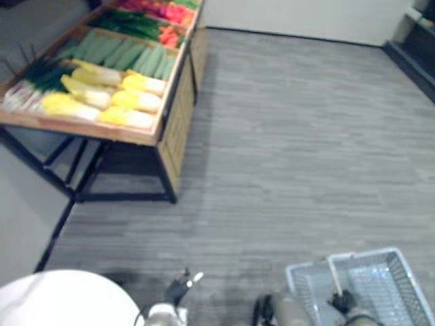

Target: Pick vegetable in the basket

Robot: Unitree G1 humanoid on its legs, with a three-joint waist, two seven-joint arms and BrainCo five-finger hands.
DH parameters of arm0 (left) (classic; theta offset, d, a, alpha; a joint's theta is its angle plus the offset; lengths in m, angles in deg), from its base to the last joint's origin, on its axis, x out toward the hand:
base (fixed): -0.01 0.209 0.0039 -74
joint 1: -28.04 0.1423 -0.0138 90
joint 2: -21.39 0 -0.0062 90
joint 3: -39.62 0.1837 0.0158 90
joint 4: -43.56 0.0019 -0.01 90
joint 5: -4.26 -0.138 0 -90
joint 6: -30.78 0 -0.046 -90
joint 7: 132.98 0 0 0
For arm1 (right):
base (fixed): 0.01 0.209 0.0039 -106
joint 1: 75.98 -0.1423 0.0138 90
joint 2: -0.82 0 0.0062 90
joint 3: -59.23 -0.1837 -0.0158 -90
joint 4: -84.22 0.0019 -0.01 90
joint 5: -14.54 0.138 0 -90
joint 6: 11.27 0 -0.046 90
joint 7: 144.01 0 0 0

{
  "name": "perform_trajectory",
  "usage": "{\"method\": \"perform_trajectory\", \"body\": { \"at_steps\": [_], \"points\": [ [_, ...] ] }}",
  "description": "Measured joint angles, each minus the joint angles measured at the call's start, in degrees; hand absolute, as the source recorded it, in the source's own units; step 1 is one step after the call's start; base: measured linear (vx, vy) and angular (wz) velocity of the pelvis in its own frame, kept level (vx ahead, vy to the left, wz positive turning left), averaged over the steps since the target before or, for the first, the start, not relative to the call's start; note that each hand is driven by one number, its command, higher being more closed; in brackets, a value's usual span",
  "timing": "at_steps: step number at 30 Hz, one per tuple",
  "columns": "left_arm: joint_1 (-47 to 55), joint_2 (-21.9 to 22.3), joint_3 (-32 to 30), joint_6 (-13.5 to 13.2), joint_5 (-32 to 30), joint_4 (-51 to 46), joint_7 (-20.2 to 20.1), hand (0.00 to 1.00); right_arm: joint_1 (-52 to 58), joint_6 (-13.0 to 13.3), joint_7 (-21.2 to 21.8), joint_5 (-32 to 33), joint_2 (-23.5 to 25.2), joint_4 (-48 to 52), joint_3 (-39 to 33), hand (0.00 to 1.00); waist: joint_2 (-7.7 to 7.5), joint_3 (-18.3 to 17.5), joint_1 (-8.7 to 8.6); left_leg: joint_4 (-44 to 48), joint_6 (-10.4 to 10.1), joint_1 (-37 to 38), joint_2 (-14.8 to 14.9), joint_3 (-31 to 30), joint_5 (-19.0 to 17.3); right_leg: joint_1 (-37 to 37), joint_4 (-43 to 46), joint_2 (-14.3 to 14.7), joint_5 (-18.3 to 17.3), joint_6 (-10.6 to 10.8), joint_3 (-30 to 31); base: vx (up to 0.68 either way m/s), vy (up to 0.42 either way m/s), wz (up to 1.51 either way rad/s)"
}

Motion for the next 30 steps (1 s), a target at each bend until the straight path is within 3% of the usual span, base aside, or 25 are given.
{"method": "perform_trajectory", "body": {
  "at_steps": [1,2,3,4,5,6,7,8,9,10,11,12,14,16,17,19,21,22,23,24,25,26,27,29,30],
  "points": [
    [-0.7,-0.2,-0.1,0.1,-0.8,0.0,-0.2,0.00,0.3,0.0,-0.4,1.0,0.2,-0.2,-0.4,1.00,-0.51,0.7,-0.16,0.4,-1.7,1.3,0.4,-0.6,-0.8,0.0,-7.2,-0.5,3.9,0.5,2.0,0.31,-0.214,0.55],
    [-0.8,-0.5,-0.2,0.4,-0.9,0.0,-0.4,0.00,0.3,0.1,-0.7,1.2,0.5,-0.3,-0.9,1.00,-0.97,0.9,-0.38,0.8,-2.8,2.1,0.5,-0.7,-1.4,0.2,-9.3,-1.0,5.1,0.9,3.1,0.43,-0.327,0.53],
    [-0.2,-1.5,-0.6,1.2,-0.9,0.1,-0.5,0.00,0.4,0.3,-1.2,1.6,1.6,-0.7,-1.9,1.00,-2.20,1.3,-0.66,2.0,-5.6,3.6,0.7,-0.7,-3.1,0.6,-10.8,-2.1,5.3,1.3,4.7,0.44,-0.393,0.37],
    [-0.1,-1.8,-1.0,2.0,-1.0,1.3,-0.6,0.00,0.0,1.1,-1.6,1.6,1.9,-2.2,-2.0,1.00,-2.17,1.8,-0.75,3.1,-8.0,5.7,2.8,-0.8,-4.9,0.5,-6.3,-1.6,10.5,0.3,4.2,0.43,-0.414,0.30],
    [-0.1,-1.7,-1.0,2.4,-1.1,1.7,-0.7,0.00,0.0,1.3,-1.7,1.7,2.0,-2.4,-2.3,1.00,-1.28,2.1,-0.73,3.3,-8.5,6.5,4.0,-0.6,-5.4,-0.1,-3.2,-0.7,10.5,0.1,3.9,0.42,-0.402,0.08],
    [0.1,-1.6,-1.0,2.5,-1.1,2.0,-1.0,0.00,0.0,2.1,-1.6,1.8,1.8,-2.0,-2.9,1.00,0.76,1.6,-0.77,2.8,-6.8,7.2,6.5,0.2,-7.2,-3.1,3.2,0.8,7.9,-3.0,2.7,0.34,-0.297,-0.01],
    [0.0,-1.3,-1.1,2.5,-1.0,2.1,-1.0,0.00,0.0,2.3,-1.4,1.8,1.5,-1.9,-3.2,1.00,1.83,1.0,-0.73,2.6,-5.8,7.2,7.5,0.4,-8.6,-5.0,6.6,1.4,5.6,-4.0,2.2,0.44,-0.337,-0.19],
    [-0.4,-0.7,-2.0,2.6,-1.0,3.1,-0.9,0.00,-1.6,1.9,-1.2,1.7,1.0,-2.3,-2.9,1.00,2.85,1.4,-0.20,7.9,-6.9,5.9,9.0,0.3,-7.2,-6.8,10.1,3.4,2.3,-4.8,2.0,0.46,-0.427,-0.72],
    [-0.4,0.4,-2.8,2.6,-0.7,3.7,-0.5,0.00,-3.1,1.3,-0.9,1.5,0.5,-2.9,-2.0,1.00,3.29,1.7,1.32,22.7,-3.2,-1.1,11.6,-0.7,-1.2,-5.5,8.0,5.9,1.8,-5.4,3.1,0.49,-0.409,-0.89],
    [-0.1,1.3,-2.7,2.5,-0.6,4.0,-0.2,0.00,-3.3,1.2,-0.7,1.5,-0.1,-2.9,-1.4,1.00,4.64,1.8,2.30,29.7,-1.0,-5.1,13.3,-3.7,4.6,-3.8,7.1,6.7,1.5,-5.4,2.6,0.58,-0.298,-0.66],
    [0.3,2.6,-2.1,2.0,-0.5,4.4,-0.3,0.00,-2.8,1.3,0.0,1.3,-1.4,-2.8,-1.0,1.00,4.33,3.1,1.69,43.9,-3.1,-11.7,13.0,-10.5,7.2,0.1,12.3,5.8,-4.2,-7.0,2.3,0.60,-0.101,-0.20],
    [0.2,4.3,-2.3,2.0,0.0,4.4,-0.4,0.00,-2.7,0.9,0.3,0.8,-2.2,-4.9,-1.0,1.00,5.76,4.9,2.28,51.1,-4.6,-15.3,11.1,-14.1,3.8,5.4,10.7,7.5,-6.7,-8.4,3.2,0.56,-0.063,-0.05],
    [0.6,4.2,-2.5,0.9,0.2,2.5,-0.4,0.00,-2.5,1.3,0.4,0.2,-2.5,-6.3,-1.8,1.00,5.44,5.0,2.93,48.4,-4.2,-19.5,6.0,-12.4,1.1,10.5,7.3,7.6,-6.7,-9.0,4.1,0.36,-0.098,-0.22],
    [1.7,4.6,-3.2,-0.4,2.1,2.1,-0.2,0.00,-2.1,1.9,0.8,-1.4,-1.8,-6.7,-2.1,1.00,5.07,5.1,3.30,28.0,-4.1,-21.9,2.0,-1.1,1.1,17.1,1.7,7.7,-7.0,-7.3,5.4,0.41,-0.101,-0.25],
    [1.9,4.6,-3.4,-0.5,2.4,2.1,-0.1,0.00,-1.9,2.1,0.9,-1.4,-1.9,-6.6,-2.1,1.00,5.06,5.1,3.30,25.0,-4.3,-21.9,1.8,0.2,1.5,17.7,1.2,7.7,-7.1,-7.1,5.4,0.43,-0.062,0.00],
    [2.1,4.8,-4.2,-0.3,4.4,2.2,0.2,0.00,-1.2,2.5,1.1,-3.2,-1.1,-6.6,-3.7,1.00,4.90,5.1,3.45,6.3,-3.6,-21.5,0.4,9.7,7.7,21.8,-0.8,8.2,-8.4,-6.2,4.2,0.46,-0.016,0.13],
    [2.1,4.8,-5.1,0.3,4.7,2.1,0.2,0.00,-0.9,2.2,1.2,-3.5,-1.0,-6.6,-4.0,1.00,4.58,5.0,3.81,2.5,-2.0,-21.0,0.2,12.2,9.7,25.1,-0.5,8.8,-11.5,-5.3,3.7,0.61,0.051,0.17],
    [2.1,4.6,-6.5,1.5,4.8,2.0,0.3,0.00,-0.9,1.8,1.2,-3.5,-0.7,-6.7,-3.8,1.00,2.86,4.3,4.56,4.0,1.3,-20.9,-0.2,12.4,11.9,26.3,0.0,7.8,-14.4,-4.5,3.6,0.53,0.086,0.11],
    [2.3,4.1,-6.8,2.1,4.8,2.0,0.3,0.00,-0.8,1.6,1.2,-3.5,-0.3,-6.7,-3.5,1.00,1.35,3.3,4.99,5.5,2.7,-21.0,-0.7,13.5,12.3,26.3,0.2,6.6,-16.1,-3.4,3.4,0.55,0.097,0.08],
    [2.2,2.5,-7.0,2.6,4.8,2.0,0.3,0.00,-0.6,1.6,1.3,-3.3,0.4,-6.7,-2.4,1.00,-1.90,1.4,5.19,7.6,4.9,-20.6,-1.9,15.0,11.9,24.8,6.1,4.0,-17.4,-0.8,2.2,0.61,0.065,0.07],
    [2.1,2.1,-8.0,2.8,4.7,2.3,0.6,0.00,-2.6,1.8,1.3,-2.8,0.2,-7.0,-1.3,1.00,-2.50,1.7,5.32,8.2,8.2,-19.6,-2.9,14.2,9.9,17.5,24.1,0.4,-16.2,0.8,0.9,0.60,0.055,0.15],
    [2.1,2.0,-8.5,3.0,4.6,2.3,0.9,0.00,-3.3,2.0,1.4,-2.8,0.3,-7.0,-1.3,1.00,-3.58,1.8,4.99,8.3,8.6,-19.0,-3.5,13.7,8.6,13.5,32.4,-1.9,-12.6,2.3,0.6,0.58,0.022,0.39],
    [2.1,0.7,-8.5,3.5,4.5,2.3,1.4,0.00,-4.0,2.1,1.7,-2.8,0.5,-7.0,-1.2,1.00,-4.36,2.3,4.57,9.3,8.3,-17.5,-3.5,11.8,6.4,8.8,43.4,-4.9,-4.9,1.2,0.4,0.55,0.008,0.54],
    [2.7,0.3,-7.6,4.0,4.4,3.5,2.4,0.00,-4.0,2.2,1.6,-2.1,1.2,-7.0,-1.2,1.00,-3.42,3.0,4.69,9.4,6.4,-13.3,-1.9,8.2,4.4,7.6,42.0,-4.9,-7.7,-1.9,-2.1,0.68,-0.011,0.72],
    [2.8,0.2,-7.6,4.0,4.4,3.5,2.6,0.00,-3.8,2.8,1.6,-1.1,1.2,-7.0,-1.0,1.00,-2.26,3.6,4.66,8.0,5.2,-10.3,-0.4,5.7,3.6,7.7,33.8,-3.3,-8.7,-1.4,-3.9,0.54,-0.020,0.76]
  ]
}}
